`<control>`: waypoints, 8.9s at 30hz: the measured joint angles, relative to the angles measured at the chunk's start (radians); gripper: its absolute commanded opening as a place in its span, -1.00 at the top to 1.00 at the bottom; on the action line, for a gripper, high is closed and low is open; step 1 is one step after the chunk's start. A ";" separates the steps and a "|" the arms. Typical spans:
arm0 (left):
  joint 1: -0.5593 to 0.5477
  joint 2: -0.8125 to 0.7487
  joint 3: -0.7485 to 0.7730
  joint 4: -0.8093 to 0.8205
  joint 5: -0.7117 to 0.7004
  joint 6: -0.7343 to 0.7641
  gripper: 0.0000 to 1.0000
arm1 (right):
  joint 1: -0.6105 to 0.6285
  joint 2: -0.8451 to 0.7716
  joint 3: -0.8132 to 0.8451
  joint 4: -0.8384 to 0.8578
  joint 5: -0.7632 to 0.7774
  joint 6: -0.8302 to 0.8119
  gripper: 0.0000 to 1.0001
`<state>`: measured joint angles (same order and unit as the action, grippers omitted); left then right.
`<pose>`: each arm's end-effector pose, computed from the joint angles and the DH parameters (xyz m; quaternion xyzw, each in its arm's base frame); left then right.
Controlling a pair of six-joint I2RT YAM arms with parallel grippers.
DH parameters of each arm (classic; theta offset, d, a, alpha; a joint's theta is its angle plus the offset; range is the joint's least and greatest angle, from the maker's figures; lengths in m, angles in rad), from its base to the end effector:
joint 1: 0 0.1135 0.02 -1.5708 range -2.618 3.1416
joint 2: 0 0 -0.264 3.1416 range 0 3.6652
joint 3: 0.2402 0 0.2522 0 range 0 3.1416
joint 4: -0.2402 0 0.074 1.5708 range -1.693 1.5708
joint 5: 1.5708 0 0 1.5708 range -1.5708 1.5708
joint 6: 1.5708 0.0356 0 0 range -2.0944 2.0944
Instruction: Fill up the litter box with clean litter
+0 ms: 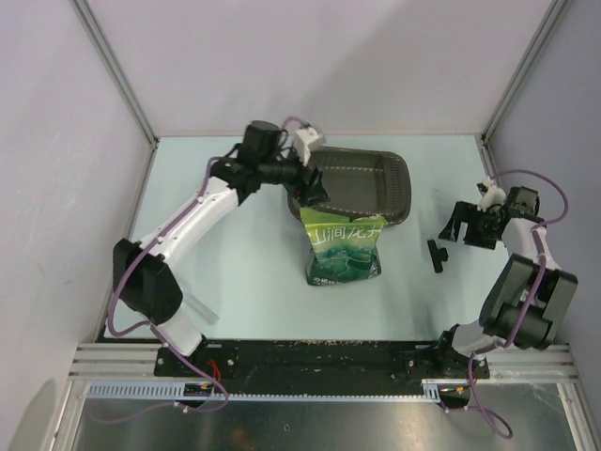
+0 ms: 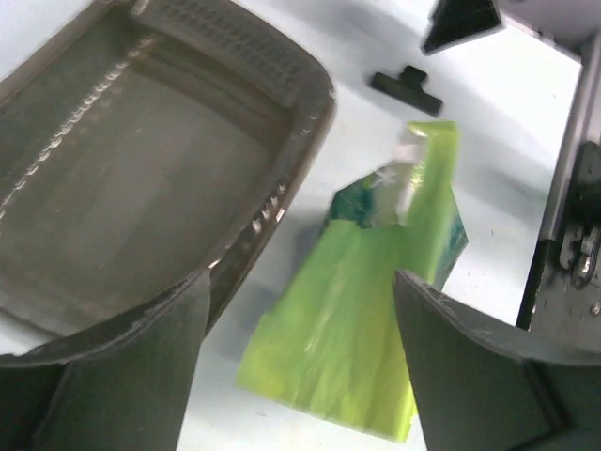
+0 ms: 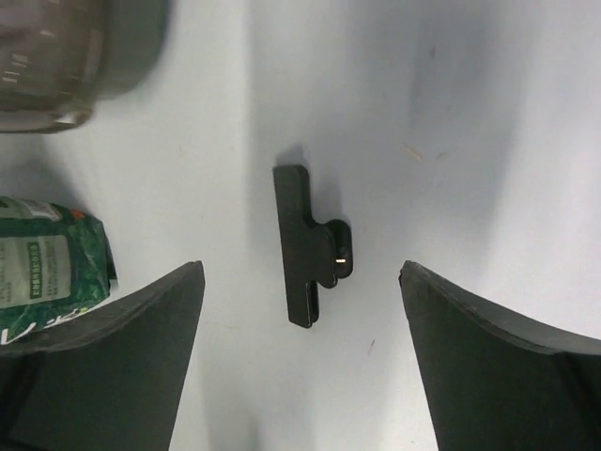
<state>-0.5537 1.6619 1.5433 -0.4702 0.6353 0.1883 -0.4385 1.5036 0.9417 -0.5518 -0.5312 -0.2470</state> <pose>0.3119 -0.2176 0.3500 0.4410 0.7274 -0.3522 0.3904 0.2682 -0.1058 0.2032 0.0307 0.9412 0.1673 0.2918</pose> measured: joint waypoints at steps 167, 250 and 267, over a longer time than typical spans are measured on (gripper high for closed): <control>-0.164 -0.185 -0.111 -0.034 -0.029 0.563 1.00 | 0.782 0.083 0.740 -0.639 0.404 0.119 0.31; 0.634 -0.713 -0.891 -0.614 -0.355 1.557 -0.64 | 0.637 -0.005 0.668 -0.186 -0.203 0.101 -0.99; 0.836 -0.533 -0.808 -0.587 -0.475 1.640 -0.92 | 0.625 -0.014 0.661 -0.167 -0.245 0.108 -0.99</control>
<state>0.2821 1.1294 0.7353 -1.0569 0.1608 1.8282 0.1864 1.4891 1.6028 -0.7189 -0.7761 -0.1387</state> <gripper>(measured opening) 0.975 0.994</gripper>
